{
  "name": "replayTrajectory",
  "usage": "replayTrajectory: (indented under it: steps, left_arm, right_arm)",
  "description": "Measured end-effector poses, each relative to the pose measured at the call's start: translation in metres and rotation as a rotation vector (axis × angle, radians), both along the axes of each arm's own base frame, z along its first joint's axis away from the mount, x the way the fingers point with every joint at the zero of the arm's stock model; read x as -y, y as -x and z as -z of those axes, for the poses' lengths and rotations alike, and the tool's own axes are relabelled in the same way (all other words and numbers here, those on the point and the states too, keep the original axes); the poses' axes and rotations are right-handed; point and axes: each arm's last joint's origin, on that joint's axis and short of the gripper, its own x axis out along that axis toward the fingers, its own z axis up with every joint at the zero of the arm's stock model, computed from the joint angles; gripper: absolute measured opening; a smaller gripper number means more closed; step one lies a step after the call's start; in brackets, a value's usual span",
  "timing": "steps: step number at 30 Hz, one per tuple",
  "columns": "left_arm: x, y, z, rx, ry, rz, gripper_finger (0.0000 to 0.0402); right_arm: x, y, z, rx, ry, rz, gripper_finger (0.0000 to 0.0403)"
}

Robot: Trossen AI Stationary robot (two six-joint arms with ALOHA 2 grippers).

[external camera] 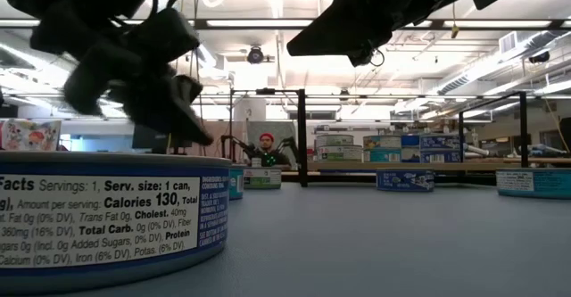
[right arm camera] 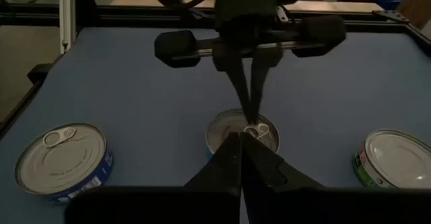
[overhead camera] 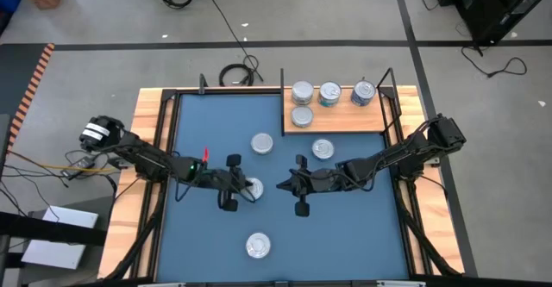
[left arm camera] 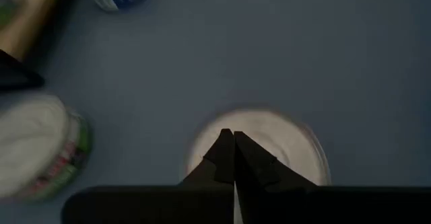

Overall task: Stack canned seafood by type on shelf
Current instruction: Put the left yellow and blue tuna can on the shelf aligned with the other yellow and blue tuna can, then put the yellow and blue tuna can on the shelf aligned with the other yellow and blue tuna can

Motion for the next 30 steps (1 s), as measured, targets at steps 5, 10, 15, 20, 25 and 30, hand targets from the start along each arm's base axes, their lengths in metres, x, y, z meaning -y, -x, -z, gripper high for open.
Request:
replayTrajectory:
  steps: [5, 10, 15, 20, 25, 30]
  left_arm:
    - [0.001, -0.003, -0.006, 0.063, -0.024, 0.027, 0.0001]
    - [-0.001, 0.002, -0.004, 0.076, -0.025, 0.027, 0.0001]
    - [-0.005, 0.016, 0.006, 0.163, 0.029, 0.011, 0.0001]
    - [-0.012, 0.030, 0.009, 0.265, 0.090, 0.009, 0.0001]
    - [-0.018, 0.043, 0.010, 0.335, 0.157, 0.045, 0.0001]
    - [-0.023, 0.054, 0.017, 0.370, 0.181, 0.070, 0.0001]
  right_arm:
    - [0.002, -0.001, -0.001, 0.007, -0.001, 0.009, 0.0020]
    - [0.004, -0.002, -0.003, 0.022, -0.008, 0.017, 0.0031]
    - [0.003, -0.005, -0.008, 0.035, -0.006, 0.005, 0.0029]
    - [-0.003, -0.021, -0.006, 0.005, 0.014, -0.040, 0.0023]
    - [-0.012, -0.053, -0.005, -0.082, 0.084, -0.076, 0.0026]
    - [-0.012, -0.079, -0.007, -0.206, 0.155, -0.090, 0.0045]
